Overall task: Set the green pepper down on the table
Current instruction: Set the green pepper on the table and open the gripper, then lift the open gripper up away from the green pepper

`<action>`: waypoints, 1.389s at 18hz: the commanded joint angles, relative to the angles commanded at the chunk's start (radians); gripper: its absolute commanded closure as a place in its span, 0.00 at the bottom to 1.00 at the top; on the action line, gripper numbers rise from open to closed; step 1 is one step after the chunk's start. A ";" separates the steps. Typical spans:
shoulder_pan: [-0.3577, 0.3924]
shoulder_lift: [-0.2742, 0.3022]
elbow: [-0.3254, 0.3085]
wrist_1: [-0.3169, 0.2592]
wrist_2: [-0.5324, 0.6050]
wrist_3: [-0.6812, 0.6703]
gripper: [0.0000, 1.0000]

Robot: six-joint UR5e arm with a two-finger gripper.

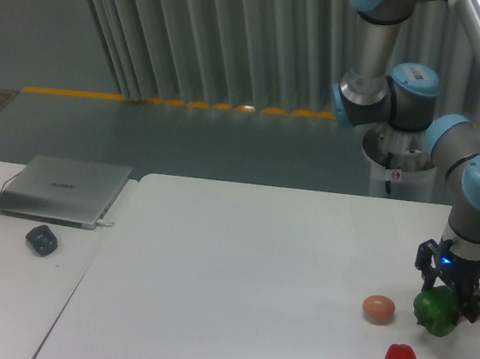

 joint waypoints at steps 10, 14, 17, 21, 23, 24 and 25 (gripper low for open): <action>0.000 0.011 0.008 0.021 -0.003 0.003 0.00; 0.000 0.017 0.020 0.038 0.000 0.006 0.00; 0.000 0.020 0.035 0.040 0.003 0.070 0.00; 0.006 0.041 0.048 0.037 0.020 0.253 0.00; 0.005 0.051 0.045 0.037 0.084 0.326 0.00; 0.005 0.054 0.049 0.035 0.124 0.378 0.00; 0.006 0.057 0.052 0.037 0.139 0.429 0.00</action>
